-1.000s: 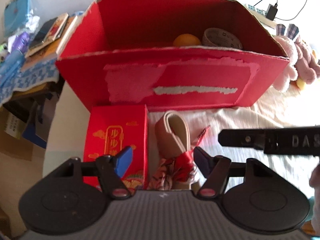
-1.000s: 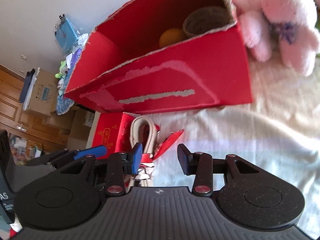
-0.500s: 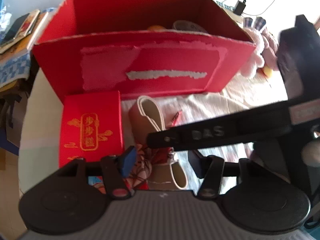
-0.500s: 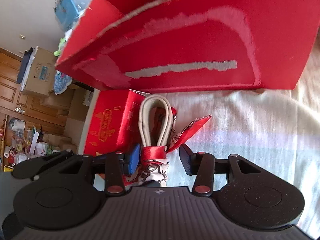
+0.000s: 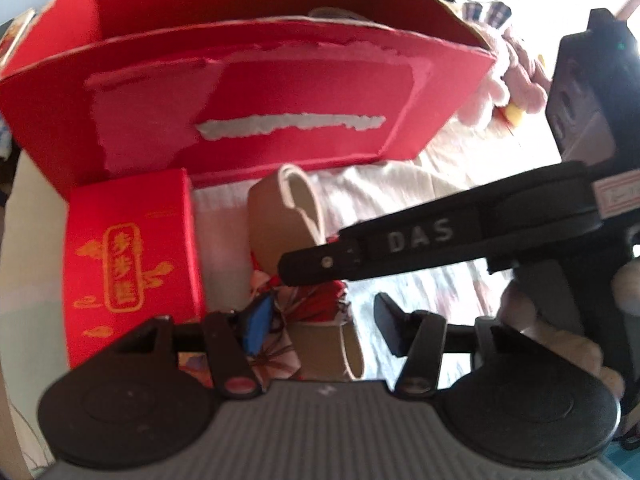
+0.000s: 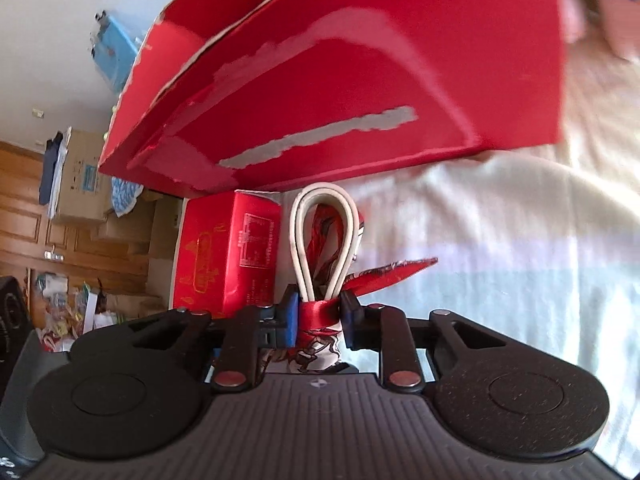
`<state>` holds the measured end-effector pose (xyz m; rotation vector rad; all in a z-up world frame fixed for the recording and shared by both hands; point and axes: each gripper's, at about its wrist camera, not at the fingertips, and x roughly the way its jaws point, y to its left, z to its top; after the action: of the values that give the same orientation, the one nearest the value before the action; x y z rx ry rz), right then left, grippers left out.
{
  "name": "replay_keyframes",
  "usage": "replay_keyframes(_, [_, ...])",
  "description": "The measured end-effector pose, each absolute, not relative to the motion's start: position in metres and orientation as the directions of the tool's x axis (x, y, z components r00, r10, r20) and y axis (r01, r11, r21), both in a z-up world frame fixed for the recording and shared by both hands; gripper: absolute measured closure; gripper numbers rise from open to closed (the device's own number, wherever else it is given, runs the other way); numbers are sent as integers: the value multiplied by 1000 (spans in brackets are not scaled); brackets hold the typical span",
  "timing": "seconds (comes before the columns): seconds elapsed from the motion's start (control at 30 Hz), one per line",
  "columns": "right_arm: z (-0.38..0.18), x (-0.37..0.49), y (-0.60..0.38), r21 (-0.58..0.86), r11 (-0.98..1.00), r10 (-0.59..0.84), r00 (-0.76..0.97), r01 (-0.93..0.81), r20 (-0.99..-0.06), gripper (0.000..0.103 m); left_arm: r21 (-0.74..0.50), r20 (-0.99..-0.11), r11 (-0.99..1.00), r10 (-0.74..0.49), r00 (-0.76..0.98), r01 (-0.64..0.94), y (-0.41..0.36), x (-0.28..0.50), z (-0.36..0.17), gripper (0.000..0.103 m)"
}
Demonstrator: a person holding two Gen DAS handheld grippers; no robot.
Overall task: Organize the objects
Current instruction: 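Close the right gripper on the beige strap loop's red band, then lift the strap item up and over into the red box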
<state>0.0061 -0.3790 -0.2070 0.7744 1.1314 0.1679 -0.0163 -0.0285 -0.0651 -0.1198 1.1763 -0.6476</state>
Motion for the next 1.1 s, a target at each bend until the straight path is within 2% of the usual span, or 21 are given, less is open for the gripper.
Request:
replay_keyframes(0.33, [-193, -30, -412, 594, 742, 390, 522, 309, -758, 80, -408, -801, 741, -571, 180, 533, -72, -18, -55, 44])
replay_keyframes(0.53, [-177, -51, -422, 578, 735, 318, 573, 354, -755, 81, -432, -770, 675, -621, 145, 598, -92, -19, -40, 52])
replay_keyframes(0.83, [-114, -77, -436, 551, 762, 191, 696, 340, -693, 81, -416, -663, 548, -729, 170, 726, -109, -26, 22, 54])
replay_keyframes(1.1, [-60, -46, -439, 499, 836, 152, 778, 228, -609, 81, -402, -555, 536, -787, 268, 742, -98, 0, 77, 54])
